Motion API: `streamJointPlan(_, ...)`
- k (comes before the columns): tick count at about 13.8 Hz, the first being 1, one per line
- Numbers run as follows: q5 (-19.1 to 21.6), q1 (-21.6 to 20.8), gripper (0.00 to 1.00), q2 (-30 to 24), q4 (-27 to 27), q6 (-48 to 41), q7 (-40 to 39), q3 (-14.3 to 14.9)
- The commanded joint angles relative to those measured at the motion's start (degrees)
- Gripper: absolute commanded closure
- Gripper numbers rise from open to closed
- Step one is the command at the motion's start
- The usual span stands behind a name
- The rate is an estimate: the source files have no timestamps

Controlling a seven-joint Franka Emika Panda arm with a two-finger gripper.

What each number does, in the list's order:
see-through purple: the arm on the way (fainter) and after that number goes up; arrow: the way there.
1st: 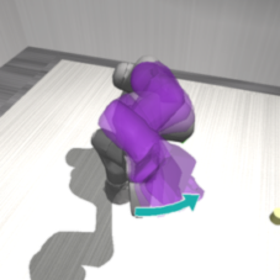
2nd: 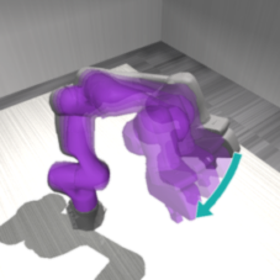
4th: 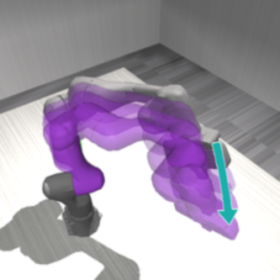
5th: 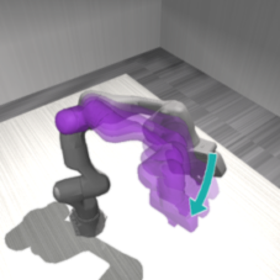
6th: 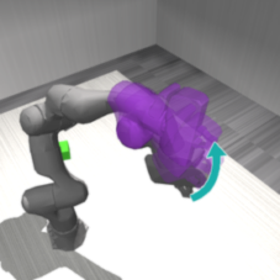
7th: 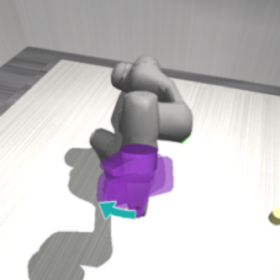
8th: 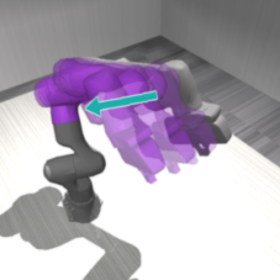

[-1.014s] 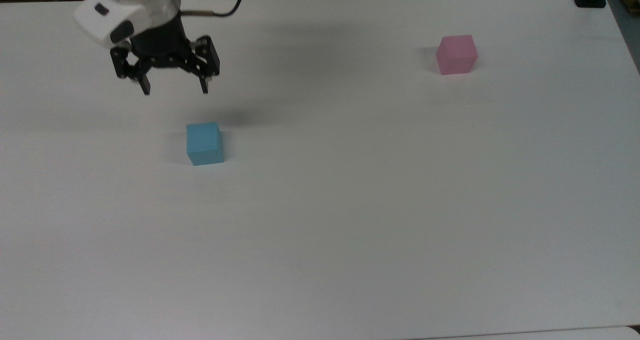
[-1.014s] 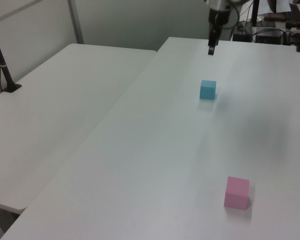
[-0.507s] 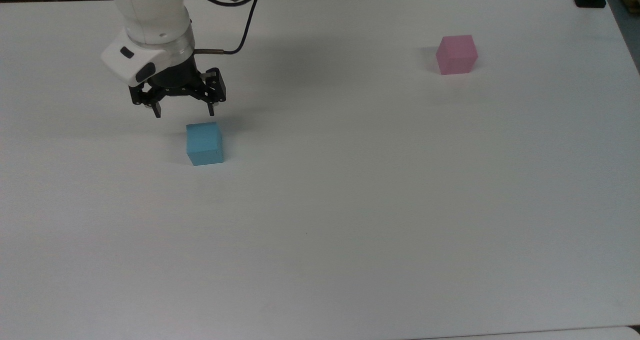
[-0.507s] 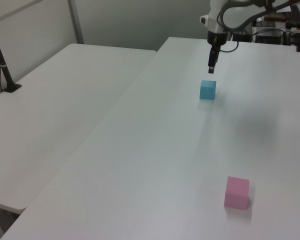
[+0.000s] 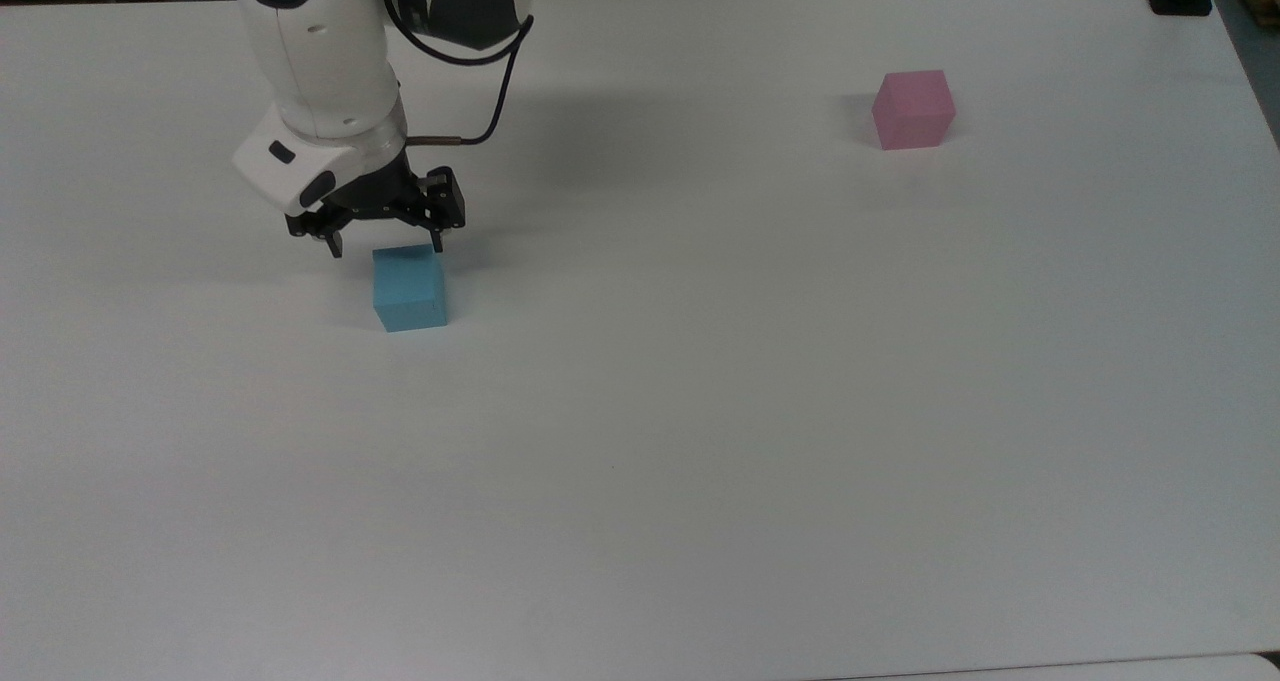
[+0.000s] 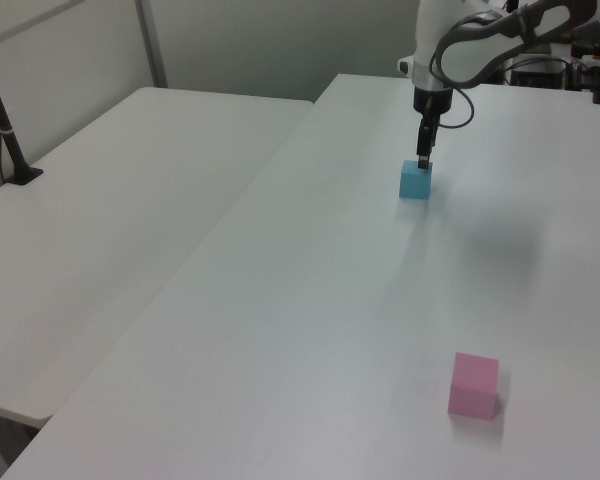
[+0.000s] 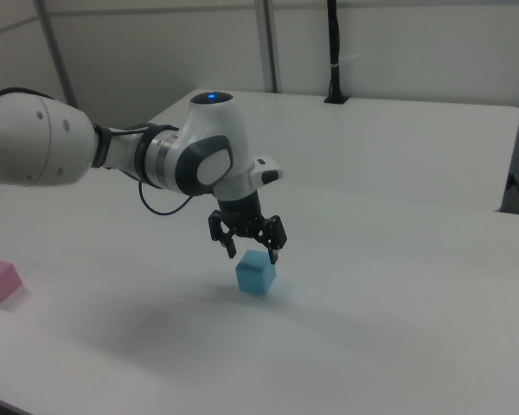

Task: Put blue cube on pink cube
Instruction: 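Close the gripper around the light-blue cube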

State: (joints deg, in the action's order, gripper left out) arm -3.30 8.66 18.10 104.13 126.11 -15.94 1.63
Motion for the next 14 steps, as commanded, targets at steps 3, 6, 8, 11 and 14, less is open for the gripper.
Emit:
streamJointPlan(3,-1.63,-1.62,0.00,2.90,0.72,3.26,1.70,0.22)
streamJointPlan(6,-1.63,-2.06,0.09,3.08,0.81,3.26,1.71,0.22)
streamJointPlan(8,-1.63,-2.06,0.45,2.91,0.37,3.18,5.02,0.22)
streamJointPlan(11,-1.63,-2.15,0.47,1.95,-0.07,2.48,6.36,0.22)
streamJointPlan(14,-1.54,-2.33,0.47,-3.57,-0.42,-2.86,6.54,-0.22)
